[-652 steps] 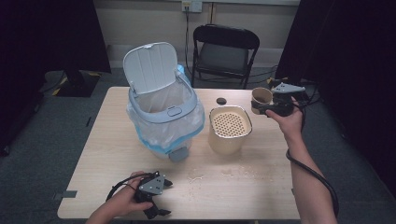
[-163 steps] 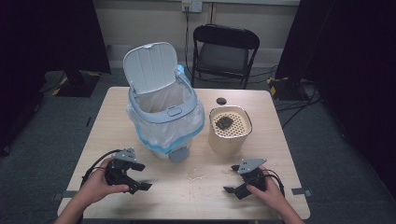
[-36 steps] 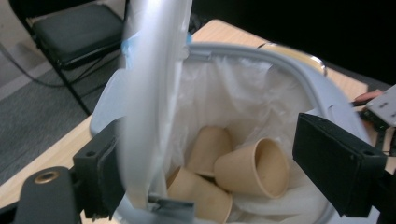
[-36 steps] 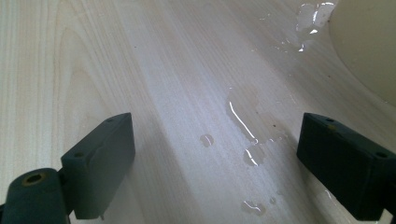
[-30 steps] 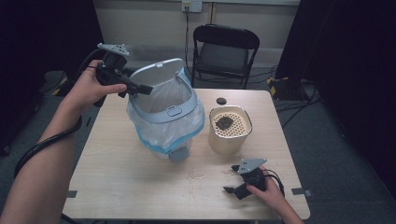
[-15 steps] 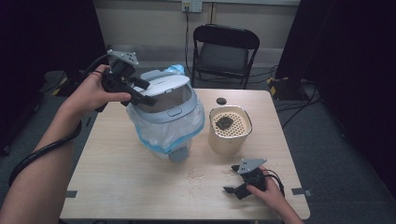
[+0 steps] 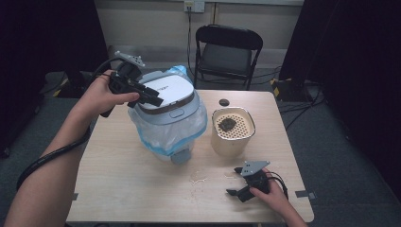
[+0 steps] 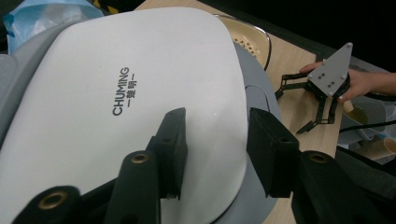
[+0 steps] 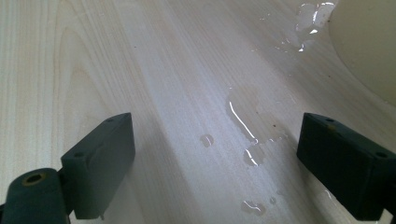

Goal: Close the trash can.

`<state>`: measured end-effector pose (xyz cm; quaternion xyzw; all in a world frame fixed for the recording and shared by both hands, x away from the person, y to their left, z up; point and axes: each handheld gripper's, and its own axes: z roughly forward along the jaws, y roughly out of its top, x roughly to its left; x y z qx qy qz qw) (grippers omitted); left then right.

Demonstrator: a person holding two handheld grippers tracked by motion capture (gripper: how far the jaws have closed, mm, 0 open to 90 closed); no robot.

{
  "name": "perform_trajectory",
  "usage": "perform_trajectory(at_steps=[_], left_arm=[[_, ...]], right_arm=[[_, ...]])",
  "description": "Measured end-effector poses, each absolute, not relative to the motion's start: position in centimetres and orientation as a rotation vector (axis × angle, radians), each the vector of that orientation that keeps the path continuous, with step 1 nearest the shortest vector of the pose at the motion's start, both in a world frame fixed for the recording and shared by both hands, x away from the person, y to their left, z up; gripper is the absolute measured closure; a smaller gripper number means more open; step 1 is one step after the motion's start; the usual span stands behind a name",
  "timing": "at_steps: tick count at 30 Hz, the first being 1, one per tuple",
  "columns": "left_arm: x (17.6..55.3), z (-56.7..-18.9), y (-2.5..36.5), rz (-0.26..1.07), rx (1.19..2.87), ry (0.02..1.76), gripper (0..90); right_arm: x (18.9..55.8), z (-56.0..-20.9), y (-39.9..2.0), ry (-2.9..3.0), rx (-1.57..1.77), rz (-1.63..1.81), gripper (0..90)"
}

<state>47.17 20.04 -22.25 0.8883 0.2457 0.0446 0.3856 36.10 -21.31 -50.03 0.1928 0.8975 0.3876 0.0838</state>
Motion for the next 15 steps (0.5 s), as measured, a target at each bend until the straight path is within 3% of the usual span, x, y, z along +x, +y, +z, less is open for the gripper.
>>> perform_trajectory(at_steps=[15], left_arm=[[48.2,-23.6,18.7,0.201,2.218,0.687,68.6]], right_arm=[[36.1,-50.0,-21.3,2.679,0.577,1.157,10.7]])
